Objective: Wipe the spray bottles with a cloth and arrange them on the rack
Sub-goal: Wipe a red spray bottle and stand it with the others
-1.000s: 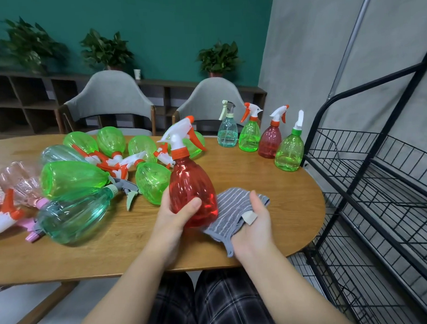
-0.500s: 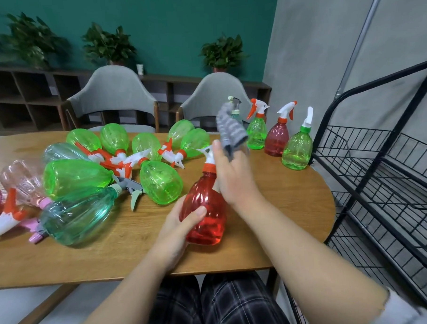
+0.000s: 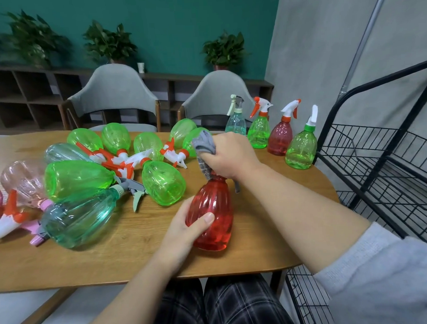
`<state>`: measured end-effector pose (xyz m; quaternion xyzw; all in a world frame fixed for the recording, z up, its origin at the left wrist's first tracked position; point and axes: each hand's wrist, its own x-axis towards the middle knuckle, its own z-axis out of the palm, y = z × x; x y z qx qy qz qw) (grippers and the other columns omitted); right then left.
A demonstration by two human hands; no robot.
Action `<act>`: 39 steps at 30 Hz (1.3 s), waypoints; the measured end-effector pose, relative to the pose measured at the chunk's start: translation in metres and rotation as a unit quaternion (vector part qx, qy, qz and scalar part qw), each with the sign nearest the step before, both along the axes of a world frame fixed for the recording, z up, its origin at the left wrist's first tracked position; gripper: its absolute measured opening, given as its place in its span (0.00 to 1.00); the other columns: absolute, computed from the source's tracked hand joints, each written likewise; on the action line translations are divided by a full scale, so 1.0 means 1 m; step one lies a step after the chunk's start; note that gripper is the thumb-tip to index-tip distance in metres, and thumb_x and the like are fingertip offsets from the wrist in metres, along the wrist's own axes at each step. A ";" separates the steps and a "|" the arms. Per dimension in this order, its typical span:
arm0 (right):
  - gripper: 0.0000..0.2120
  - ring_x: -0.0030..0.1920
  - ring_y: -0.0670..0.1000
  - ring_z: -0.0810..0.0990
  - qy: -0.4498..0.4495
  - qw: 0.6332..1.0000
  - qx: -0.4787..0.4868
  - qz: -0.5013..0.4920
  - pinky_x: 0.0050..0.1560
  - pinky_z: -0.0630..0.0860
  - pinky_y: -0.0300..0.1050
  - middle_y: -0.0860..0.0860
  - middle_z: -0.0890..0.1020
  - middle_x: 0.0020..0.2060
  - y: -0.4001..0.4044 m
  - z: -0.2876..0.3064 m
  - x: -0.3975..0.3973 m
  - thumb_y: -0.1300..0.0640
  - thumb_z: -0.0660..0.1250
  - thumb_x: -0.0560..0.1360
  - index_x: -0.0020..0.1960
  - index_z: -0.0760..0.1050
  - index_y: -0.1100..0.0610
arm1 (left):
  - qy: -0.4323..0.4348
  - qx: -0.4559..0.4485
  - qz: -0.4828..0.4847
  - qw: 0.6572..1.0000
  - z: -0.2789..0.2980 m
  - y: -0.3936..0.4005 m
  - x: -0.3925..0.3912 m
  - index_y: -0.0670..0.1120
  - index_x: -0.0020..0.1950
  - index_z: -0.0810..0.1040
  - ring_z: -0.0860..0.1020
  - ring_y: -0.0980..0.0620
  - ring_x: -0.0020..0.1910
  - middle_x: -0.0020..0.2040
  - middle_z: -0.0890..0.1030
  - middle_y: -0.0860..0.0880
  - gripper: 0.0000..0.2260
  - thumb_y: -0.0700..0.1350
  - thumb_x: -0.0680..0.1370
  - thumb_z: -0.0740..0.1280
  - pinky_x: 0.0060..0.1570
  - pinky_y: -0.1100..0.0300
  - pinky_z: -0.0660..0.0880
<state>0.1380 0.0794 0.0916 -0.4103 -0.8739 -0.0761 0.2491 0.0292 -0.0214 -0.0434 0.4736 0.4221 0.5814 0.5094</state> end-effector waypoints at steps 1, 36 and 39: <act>0.21 0.36 0.55 0.71 0.005 1.000 0.002 -0.007 0.35 0.61 0.46 0.48 0.68 0.27 0.002 0.000 0.000 0.40 0.51 0.74 0.29 0.61 0.53 | -0.001 0.000 -0.004 1.000 0.000 0.000 -0.001 0.52 0.62 0.75 0.82 0.52 0.55 0.54 0.84 0.51 0.32 0.58 0.60 0.75 0.51 0.60 0.77; 0.27 0.31 0.52 0.71 0.544 0.762 -0.328 -0.128 0.36 0.68 0.47 0.51 0.70 0.27 -0.012 -0.048 0.020 0.32 0.54 0.76 0.33 0.65 0.54 | -0.019 -0.001 -0.008 1.000 -0.003 -0.002 -0.003 0.48 0.65 0.76 0.81 0.46 0.57 0.58 0.83 0.43 0.39 0.64 0.59 0.79 0.55 0.54 0.76; 0.32 0.39 0.56 0.82 0.561 0.721 -0.385 -0.131 0.45 0.79 0.50 0.57 0.82 0.36 -0.015 -0.056 0.025 0.30 0.54 0.74 0.41 0.74 0.60 | -0.031 -0.004 -0.003 1.000 -0.003 -0.003 -0.002 0.48 0.64 0.77 0.81 0.45 0.57 0.57 0.83 0.43 0.41 0.65 0.57 0.80 0.55 0.53 0.76</act>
